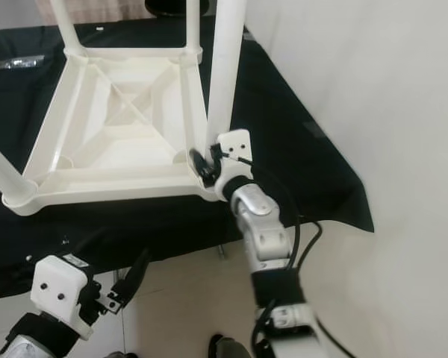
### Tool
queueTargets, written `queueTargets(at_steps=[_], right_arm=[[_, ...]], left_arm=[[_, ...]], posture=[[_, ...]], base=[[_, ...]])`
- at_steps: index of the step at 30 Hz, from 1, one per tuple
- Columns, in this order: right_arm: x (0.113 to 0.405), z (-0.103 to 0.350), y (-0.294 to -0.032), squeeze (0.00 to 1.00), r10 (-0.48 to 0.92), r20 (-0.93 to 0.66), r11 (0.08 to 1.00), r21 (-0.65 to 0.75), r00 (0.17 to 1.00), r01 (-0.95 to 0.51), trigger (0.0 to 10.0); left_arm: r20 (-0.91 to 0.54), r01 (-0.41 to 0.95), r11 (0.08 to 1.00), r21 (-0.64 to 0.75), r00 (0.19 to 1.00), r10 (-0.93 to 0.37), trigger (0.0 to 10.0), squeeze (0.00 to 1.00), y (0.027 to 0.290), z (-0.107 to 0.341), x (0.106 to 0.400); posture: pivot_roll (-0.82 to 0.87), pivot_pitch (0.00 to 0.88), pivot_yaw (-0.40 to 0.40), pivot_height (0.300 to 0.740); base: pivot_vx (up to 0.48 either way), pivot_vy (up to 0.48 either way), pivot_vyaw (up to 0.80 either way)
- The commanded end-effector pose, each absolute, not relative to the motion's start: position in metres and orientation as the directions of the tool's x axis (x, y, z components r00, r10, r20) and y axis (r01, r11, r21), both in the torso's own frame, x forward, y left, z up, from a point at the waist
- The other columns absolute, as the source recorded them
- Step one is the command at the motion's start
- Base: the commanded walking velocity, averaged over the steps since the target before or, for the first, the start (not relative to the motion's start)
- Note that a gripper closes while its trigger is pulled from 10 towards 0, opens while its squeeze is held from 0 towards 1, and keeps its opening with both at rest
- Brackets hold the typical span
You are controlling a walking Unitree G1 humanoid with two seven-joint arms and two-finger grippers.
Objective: Building children table
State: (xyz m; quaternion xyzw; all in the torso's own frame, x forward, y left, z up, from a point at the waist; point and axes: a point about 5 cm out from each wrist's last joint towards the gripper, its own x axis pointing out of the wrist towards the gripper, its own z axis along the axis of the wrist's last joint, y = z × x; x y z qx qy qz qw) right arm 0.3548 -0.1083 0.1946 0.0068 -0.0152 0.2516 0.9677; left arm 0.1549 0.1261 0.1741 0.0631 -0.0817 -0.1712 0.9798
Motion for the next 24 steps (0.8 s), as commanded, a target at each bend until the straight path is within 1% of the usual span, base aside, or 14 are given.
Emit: queueTargets(at_steps=[1,3,4,5,6,8,9,10,12,14,16,17,22,24], right_arm=[[0.358,0.207,-0.103,1.00,0.608,0.088,0.790,0.040,0.789,-0.612,10.0],[0.358,0.207,-0.103,1.00,0.608,0.088,0.790,0.040,0.789,-0.612,10.0],[0.358,0.220,-0.106,1.00,0.707,0.114,0.700,0.021,0.698,-0.713,10.0],[0.359,0.229,-0.109,0.00,0.776,0.111,0.627,-0.026,0.621,-0.779,10.0],[0.359,0.229,-0.109,0.00,0.776,0.111,0.627,-0.026,0.621,-0.779,10.0],[0.363,0.238,-0.113,0.00,0.831,0.076,0.556,-0.098,0.551,-0.825,10.0],[0.364,0.238,-0.114,0.00,0.857,0.049,0.516,-0.111,0.514,-0.849,10.0],[0.364,0.238,-0.114,0.00,0.857,0.049,0.516,-0.111,0.514,-0.849,10.0],[0.361,0.231,-0.117,0.00,0.900,-0.008,0.431,-0.136,0.436,-0.892,10.0],[0.359,0.227,-0.123,0.00,0.905,-0.025,0.417,-0.138,0.424,-0.898,10.0],[0.357,0.220,-0.130,0.00,0.896,-0.033,0.437,-0.117,0.443,-0.892,10.0],[0.351,0.209,-0.142,0.00,0.880,-0.029,0.470,-0.087,0.474,-0.878,10.0],[0.339,0.197,-0.152,0.00,0.870,-0.033,0.490,-0.051,0.492,-0.870,10.0],[0.326,0.180,-0.161,0.00,0.839,-0.055,0.542,0.004,0.541,-0.840,10.0]], left_arm=[[0.118,0.329,0.933,0.147,0.931,-0.347,10.0,0.00,0.125,0.168,0.154],[0.118,0.329,0.933,0.147,0.931,-0.347,10.0,0.00,0.125,0.168,0.154],[0.116,0.332,0.933,0.142,0.930,-0.348,10.0,0.00,0.124,0.168,0.153],[0.113,0.335,0.932,0.139,0.930,-0.351,10.0,0.00,0.122,0.168,0.152],[0.113,0.335,0.932,0.139,0.930,-0.351,10.0,0.00,0.122,0.168,0.152],[0.112,0.340,0.931,0.136,0.928,-0.356,10.0,0.00,0.121,0.168,0.150],[0.112,0.342,0.930,0.135,0.927,-0.358,10.0,0.00,0.121,0.168,0.149],[0.112,0.342,0.930,0.135,0.927,-0.358,10.0,0.00,0.121,0.168,0.149],[0.110,0.347,0.928,0.133,0.926,-0.362,10.0,0.00,0.119,0.167,0.149],[0.109,0.348,0.928,0.133,0.926,-0.362,10.0,0.00,0.119,0.167,0.149],[0.107,0.348,0.928,0.134,0.926,-0.362,10.0,0.00,0.119,0.166,0.150],[0.104,0.348,0.927,0.136,0.926,-0.363,10.0,0.00,0.120,0.164,0.152],[0.101,0.363,0.921,0.138,0.920,-0.378,10.0,0.00,0.120,0.163,0.156],[0.090,0.381,0.913,0.146,0.914,-0.396,10.0,0.00,0.120,0.160,0.162]], posture=[[0.05,0.186,-0.088,0.740],[0.05,0.186,-0.088,0.740],[0.05,0.192,-0.091,0.740],[0.06,0.197,-0.095,0.740],[0.06,0.197,-0.095,0.740],[0.07,0.200,-0.099,0.740],[0.07,0.201,-0.103,0.740],[0.07,0.201,-0.103,0.740],[0.08,0.198,-0.110,0.740],[0.09,0.194,-0.116,0.740],[0.09,0.189,-0.115,0.740],[0.09,0.181,-0.109,0.740],[0.07,0.166,-0.093,0.740],[0.05,0.155,-0.086,0.740]], base=[[0.000,0.000,0.00],[0.000,0.000,0.00],[0.000,0.000,0.00],[0.000,0.000,0.00],[0.000,0.000,0.00],[0.000,0.000,0.00],[0.000,0.000,0.00],[0.000,0.000,0.00],[0.000,0.000,0.00],[0.000,0.000,0.00],[0.000,0.000,0.00],[0.000,0.000,0.00],[0.000,0.000,0.00],[0.000,0.000,0.00]])
